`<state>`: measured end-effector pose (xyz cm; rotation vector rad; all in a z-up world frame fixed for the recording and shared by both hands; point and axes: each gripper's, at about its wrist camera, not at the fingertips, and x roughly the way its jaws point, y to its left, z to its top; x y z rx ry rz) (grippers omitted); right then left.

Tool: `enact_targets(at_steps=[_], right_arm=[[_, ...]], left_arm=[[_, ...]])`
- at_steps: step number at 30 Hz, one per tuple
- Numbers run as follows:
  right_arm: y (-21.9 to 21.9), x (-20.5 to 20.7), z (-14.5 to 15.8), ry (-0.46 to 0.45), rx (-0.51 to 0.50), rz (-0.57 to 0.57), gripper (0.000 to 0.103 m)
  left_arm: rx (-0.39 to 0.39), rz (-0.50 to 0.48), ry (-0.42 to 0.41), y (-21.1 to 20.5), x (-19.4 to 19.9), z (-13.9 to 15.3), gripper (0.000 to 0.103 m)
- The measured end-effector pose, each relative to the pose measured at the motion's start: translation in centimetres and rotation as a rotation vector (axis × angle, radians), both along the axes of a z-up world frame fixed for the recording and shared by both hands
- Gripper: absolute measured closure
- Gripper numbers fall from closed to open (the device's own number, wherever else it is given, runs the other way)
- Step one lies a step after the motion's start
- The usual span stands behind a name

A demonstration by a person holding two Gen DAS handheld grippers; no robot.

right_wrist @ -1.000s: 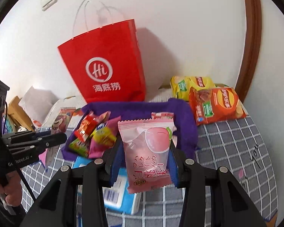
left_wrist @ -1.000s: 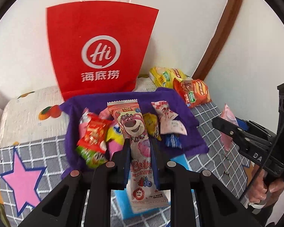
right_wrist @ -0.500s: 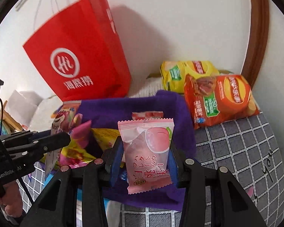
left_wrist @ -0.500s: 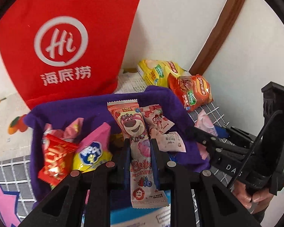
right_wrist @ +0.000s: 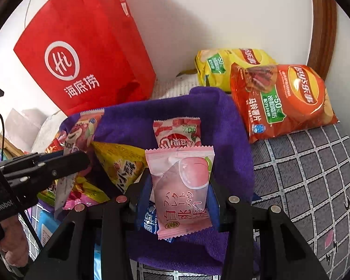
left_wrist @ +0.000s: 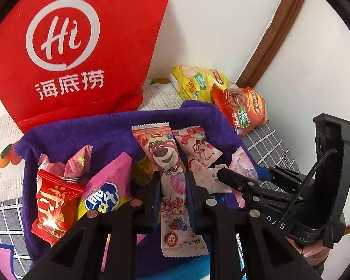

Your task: Organize snacks

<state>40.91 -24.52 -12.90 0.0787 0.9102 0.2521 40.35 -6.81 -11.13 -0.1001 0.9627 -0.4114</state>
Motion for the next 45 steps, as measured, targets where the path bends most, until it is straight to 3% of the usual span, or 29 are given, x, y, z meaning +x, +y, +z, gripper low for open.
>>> enact_targets(at_steps=[10, 12, 14, 17, 22, 28, 34, 36, 41, 45], right_arm=[[0.3, 0.2, -1.1, 0.011, -0.019, 0.005, 0.059], [0.5, 0.2, -1.0, 0.011, -0.028, 0.015, 0.054], [0.8, 0.3, -1.0, 0.005, -0.043, 0.025, 0.043], [1.2, 0.0, -0.5, -0.021, -0.063, 0.033, 0.035], [1.3, -0.6, 1.1, -0.055, -0.057, 0.024, 0.03], [0.9, -3.0, 4.1, -0.073, -0.047, -0.031, 0.03], [1.7, -7.8, 7.6, -0.123, -0.12, -0.09, 0.03], [1.9, -9.8, 8.5, -0.129, -0.107, -0.102, 0.03], [2.5, -15.3, 10.1, -0.132, -0.025, -0.097, 0.03], [3.4, -20.5, 11.0, -0.144, -0.044, -0.101, 0.027]], left_arm=[[0.008, 0.011, 0.016, -0.1, 0.6, -1.0, 0.084], [0.008, 0.013, 0.014, -0.1, 0.5, -1.0, 0.084], [0.008, 0.009, 0.018, -0.1, 0.5, -1.0, 0.083], [0.004, 0.015, 0.022, 0.0, 0.6, -0.7, 0.06], [-0.019, 0.021, -0.019, 0.6, -0.2, 0.9, 0.049], [-0.008, 0.036, -0.062, 1.3, -1.8, 3.4, 0.045], [-0.003, 0.051, -0.09, 2.9, -6.3, 5.8, 0.041], [0.003, 0.046, -0.096, 3.5, -8.8, 6.6, 0.032], [-0.005, 0.053, -0.134, 5.2, -15.3, 8.3, 0.026], [0.029, 0.07, -0.162, 5.8, -20.1, 9.0, 0.015]])
